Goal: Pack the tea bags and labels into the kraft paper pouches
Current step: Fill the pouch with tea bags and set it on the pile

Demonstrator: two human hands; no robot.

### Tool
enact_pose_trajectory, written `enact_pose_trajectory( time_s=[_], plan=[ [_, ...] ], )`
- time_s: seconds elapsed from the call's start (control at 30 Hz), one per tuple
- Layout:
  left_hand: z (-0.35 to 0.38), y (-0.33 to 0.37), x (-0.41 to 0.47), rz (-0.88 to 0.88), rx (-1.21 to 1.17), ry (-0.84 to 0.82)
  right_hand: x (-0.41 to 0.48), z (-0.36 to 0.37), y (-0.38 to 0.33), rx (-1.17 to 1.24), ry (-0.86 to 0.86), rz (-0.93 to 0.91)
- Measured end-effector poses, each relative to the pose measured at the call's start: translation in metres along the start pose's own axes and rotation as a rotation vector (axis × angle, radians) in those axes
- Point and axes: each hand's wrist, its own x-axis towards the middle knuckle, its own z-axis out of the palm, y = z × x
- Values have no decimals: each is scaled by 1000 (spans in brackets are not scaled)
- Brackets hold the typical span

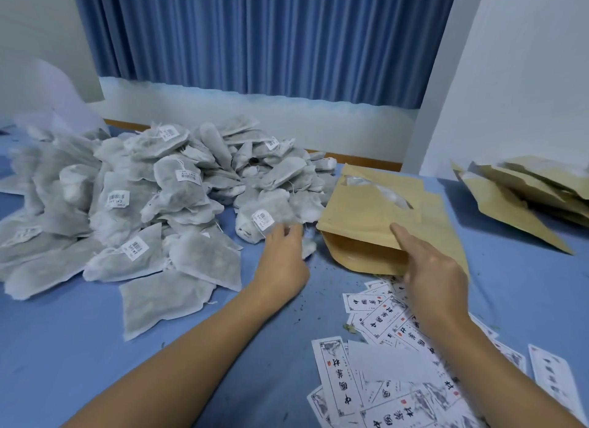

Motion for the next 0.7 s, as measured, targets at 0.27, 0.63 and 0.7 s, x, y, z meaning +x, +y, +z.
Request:
enact_pose_trajectory(
  time_s=[0.27,0.63,0.7],
  plan=[
    [-7,20,-9,604,-339,651,2,1,3,66,25,22],
    [35,62,-25,832,226,229,3,1,5,263,123,74],
    [43,73,-16,674,265,140,2,2,5,297,129,46]
  ],
)
